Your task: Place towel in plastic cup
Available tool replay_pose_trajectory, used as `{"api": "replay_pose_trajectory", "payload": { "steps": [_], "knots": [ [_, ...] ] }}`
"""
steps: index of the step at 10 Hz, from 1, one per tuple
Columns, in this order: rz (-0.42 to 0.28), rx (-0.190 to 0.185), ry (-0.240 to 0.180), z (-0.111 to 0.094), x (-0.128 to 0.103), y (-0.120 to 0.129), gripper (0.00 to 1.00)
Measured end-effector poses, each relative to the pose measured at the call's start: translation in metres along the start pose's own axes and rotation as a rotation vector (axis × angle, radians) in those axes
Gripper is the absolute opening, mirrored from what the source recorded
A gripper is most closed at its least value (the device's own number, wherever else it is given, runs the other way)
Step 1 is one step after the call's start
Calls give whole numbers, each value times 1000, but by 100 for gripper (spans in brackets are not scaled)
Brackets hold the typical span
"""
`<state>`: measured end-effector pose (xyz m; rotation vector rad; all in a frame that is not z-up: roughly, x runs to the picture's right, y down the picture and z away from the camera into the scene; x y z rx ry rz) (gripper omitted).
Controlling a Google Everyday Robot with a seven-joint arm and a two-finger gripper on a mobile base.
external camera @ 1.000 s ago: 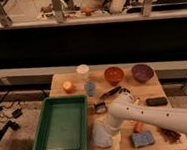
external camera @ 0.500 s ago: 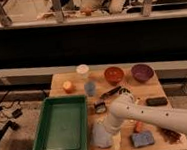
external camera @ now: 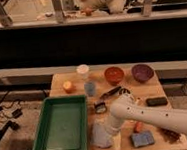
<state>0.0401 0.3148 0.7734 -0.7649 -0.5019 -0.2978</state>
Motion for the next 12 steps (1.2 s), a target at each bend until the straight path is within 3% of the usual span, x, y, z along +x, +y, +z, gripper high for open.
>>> {"api": "replay_pose_trajectory", "payload": {
  "steps": [7,12],
  "knots": [
    [-3,15,-12,-2,-2,-5,99],
    [1,15,-25,-1,0,-4,50]
  ]
}}
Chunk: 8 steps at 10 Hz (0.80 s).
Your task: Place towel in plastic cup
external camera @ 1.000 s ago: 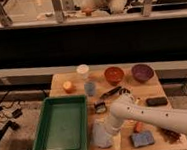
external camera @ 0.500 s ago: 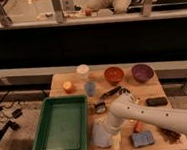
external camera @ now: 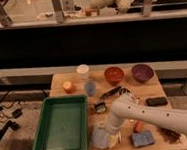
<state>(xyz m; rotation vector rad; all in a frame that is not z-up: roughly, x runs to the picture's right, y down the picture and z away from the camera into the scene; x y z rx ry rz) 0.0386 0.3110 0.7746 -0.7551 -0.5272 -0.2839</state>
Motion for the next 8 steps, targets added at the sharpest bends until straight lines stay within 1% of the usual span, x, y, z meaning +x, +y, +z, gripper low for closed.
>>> {"api": "replay_pose_trajectory", "payload": {
  "steps": [1,2,4,5,6,8],
  "knots": [
    [-2,-1,3,0,1,0,42],
    [-5,-1,7,-2,1,0,38],
    [-1,-9,10,-6,4,4,20],
    [-2,-8,9,-7,4,3,18],
    [-5,-6,12,-7,4,2,18],
    [-19,-1,-4,-11,-1,-2,18]
  ]
}}
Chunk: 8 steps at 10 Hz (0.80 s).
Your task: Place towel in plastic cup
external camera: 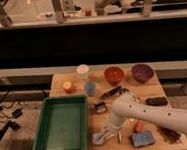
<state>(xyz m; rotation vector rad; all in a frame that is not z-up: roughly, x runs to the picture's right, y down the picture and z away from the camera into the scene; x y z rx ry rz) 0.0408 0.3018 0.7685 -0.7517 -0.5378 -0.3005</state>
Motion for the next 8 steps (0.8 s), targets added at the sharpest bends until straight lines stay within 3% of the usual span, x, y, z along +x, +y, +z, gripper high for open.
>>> {"api": "replay_pose_trajectory", "payload": {
  "steps": [3,6,8],
  "knots": [
    [-4,22,-27,-32,4,-11,18],
    [13,91,-34,-76,14,-31,18],
    [3,111,-36,-83,14,-39,18]
  ]
}}
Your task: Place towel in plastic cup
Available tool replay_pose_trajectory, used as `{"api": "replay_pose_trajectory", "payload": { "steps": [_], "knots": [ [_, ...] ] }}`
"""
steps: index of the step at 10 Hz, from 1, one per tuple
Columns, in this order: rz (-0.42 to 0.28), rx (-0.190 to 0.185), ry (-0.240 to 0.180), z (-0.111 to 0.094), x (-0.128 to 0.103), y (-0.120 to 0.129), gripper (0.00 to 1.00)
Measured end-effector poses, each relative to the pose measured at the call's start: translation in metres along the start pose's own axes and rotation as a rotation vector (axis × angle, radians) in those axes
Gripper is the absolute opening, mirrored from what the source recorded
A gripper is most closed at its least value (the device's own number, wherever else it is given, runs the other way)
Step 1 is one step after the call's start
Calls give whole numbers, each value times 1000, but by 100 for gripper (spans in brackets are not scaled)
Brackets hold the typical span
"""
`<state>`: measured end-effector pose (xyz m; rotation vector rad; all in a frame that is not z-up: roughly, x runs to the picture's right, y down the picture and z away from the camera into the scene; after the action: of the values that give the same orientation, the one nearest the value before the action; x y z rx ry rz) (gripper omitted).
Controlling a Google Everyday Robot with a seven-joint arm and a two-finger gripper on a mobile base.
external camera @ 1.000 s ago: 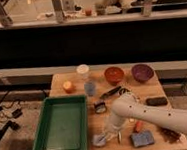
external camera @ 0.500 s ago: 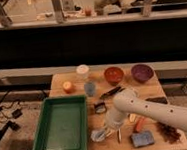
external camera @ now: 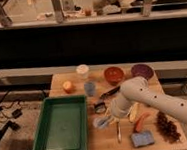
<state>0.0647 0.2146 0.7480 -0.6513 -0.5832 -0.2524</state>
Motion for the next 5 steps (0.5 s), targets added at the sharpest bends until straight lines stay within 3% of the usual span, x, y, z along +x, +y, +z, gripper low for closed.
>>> {"api": "replay_pose_trajectory", "payload": {
  "steps": [5],
  "knots": [
    [-34,56,-13,-10,-17,-37,18]
  ]
}}
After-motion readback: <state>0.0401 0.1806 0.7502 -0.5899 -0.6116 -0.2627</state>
